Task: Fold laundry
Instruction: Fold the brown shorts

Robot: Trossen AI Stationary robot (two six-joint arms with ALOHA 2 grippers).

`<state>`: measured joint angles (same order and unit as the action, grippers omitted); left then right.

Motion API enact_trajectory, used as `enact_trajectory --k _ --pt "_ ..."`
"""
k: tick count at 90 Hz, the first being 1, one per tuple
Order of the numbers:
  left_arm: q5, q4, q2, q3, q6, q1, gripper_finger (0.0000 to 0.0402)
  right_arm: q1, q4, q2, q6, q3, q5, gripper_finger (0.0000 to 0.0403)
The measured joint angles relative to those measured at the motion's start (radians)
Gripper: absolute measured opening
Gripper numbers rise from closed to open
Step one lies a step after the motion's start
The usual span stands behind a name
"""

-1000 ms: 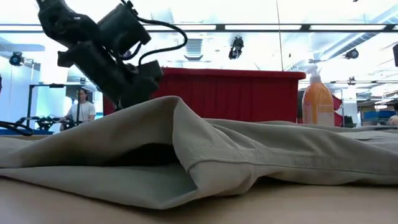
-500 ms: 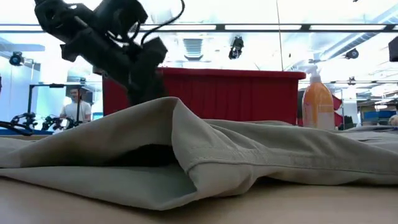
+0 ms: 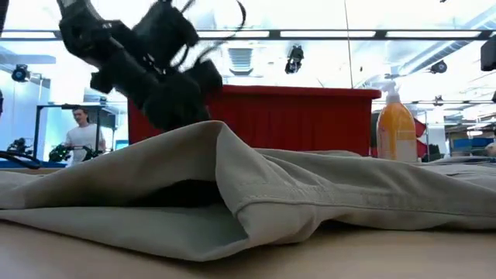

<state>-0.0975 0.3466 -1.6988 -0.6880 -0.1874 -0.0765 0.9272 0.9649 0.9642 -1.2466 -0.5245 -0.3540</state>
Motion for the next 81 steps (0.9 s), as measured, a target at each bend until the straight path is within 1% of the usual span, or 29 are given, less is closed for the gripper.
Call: enact_trajectory --k 8,19,45,56,72,81 --pt "-0.004 -0.009 -0.027 0.0 -0.019 0.002 0.0 0.0 -0.001 0.0 0.014 0.006 0.016 0.016" --pt "-0.013 0.013 -0.033 -0.002 -0.035 -0.001 0.0 0.0 -0.003 0.0 0.015 0.011 0.017 0.0143" --pt "-0.152 0.016 -0.029 -0.026 -0.001 0.018 0.0 0.0 -0.006 0.0 0.01 0.036 0.018 0.0095" --pt "-0.157 -0.018 -0.053 -0.025 0.011 0.044 0.0 0.0 -0.006 0.0 0.01 0.038 0.018 0.0077" --pt "-0.156 -0.044 -0.081 -0.026 -0.066 0.077 0.0 0.0 -0.006 0.0 0.011 0.038 0.018 0.0054" --pt "-0.158 -0.056 -0.083 -0.026 -0.078 0.077 0.0 0.0 -0.006 0.0 0.011 0.038 0.018 0.0043"
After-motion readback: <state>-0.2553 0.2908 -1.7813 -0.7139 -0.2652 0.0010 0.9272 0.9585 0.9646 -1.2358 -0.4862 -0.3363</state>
